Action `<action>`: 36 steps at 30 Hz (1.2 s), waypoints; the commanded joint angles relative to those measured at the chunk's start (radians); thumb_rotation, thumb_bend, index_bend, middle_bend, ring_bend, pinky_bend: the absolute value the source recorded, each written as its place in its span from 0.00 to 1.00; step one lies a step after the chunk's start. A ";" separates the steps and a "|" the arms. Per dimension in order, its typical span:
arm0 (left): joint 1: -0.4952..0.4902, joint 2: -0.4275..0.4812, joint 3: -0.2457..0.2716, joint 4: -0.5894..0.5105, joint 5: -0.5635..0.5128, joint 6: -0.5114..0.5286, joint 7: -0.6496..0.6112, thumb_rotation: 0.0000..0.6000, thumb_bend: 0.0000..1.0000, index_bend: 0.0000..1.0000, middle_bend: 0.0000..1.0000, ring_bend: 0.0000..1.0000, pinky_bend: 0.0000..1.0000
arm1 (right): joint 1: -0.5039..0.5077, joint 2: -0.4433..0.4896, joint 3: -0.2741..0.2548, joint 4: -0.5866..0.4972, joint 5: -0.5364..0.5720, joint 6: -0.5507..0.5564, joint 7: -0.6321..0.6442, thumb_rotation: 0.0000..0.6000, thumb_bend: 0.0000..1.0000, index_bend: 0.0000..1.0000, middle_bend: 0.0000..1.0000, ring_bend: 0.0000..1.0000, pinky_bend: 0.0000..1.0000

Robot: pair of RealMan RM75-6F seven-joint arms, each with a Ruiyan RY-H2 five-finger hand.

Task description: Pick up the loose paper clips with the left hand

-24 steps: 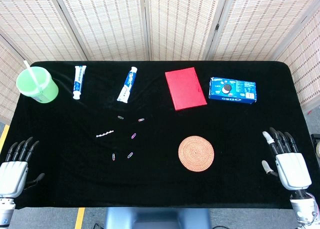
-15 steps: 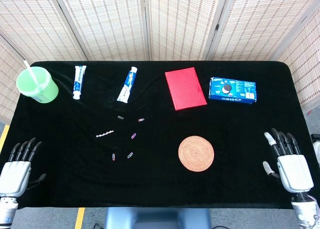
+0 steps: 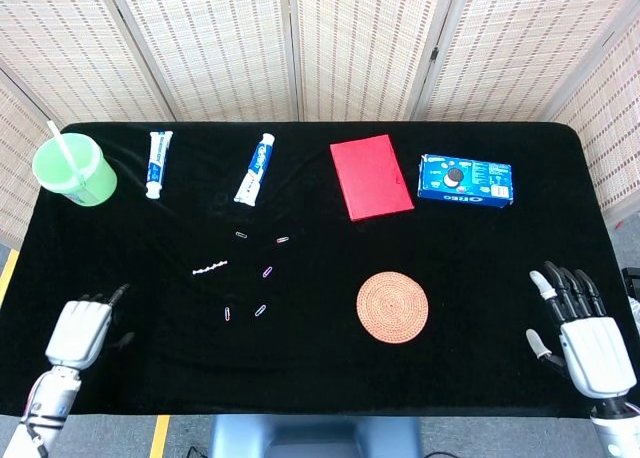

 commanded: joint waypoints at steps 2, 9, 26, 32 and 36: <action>-0.079 -0.042 -0.058 -0.036 -0.118 -0.101 0.046 1.00 0.26 0.44 1.00 0.99 0.96 | 0.003 0.006 0.001 0.004 0.003 -0.005 0.018 1.00 0.35 0.00 0.00 0.00 0.00; -0.134 -0.123 -0.093 -0.064 -0.220 -0.123 0.173 1.00 0.27 0.47 1.00 1.00 0.97 | 0.000 0.004 -0.009 0.017 -0.007 -0.011 0.019 1.00 0.35 0.00 0.00 0.00 0.00; -0.198 -0.298 -0.103 0.020 -0.295 -0.099 0.223 1.00 0.36 0.45 1.00 1.00 0.98 | -0.037 0.012 -0.030 0.042 -0.075 0.072 0.048 1.00 0.35 0.00 0.00 0.00 0.00; -0.221 -0.335 -0.103 0.044 -0.299 -0.110 0.214 1.00 0.37 0.40 1.00 1.00 0.98 | -0.050 0.019 -0.032 0.036 -0.054 0.072 0.060 1.00 0.35 0.00 0.00 0.00 0.00; -0.249 -0.382 -0.133 0.079 -0.316 -0.105 0.228 1.00 0.37 0.39 1.00 1.00 0.98 | -0.043 0.019 -0.019 0.038 -0.043 0.066 0.065 1.00 0.35 0.00 0.00 0.00 0.00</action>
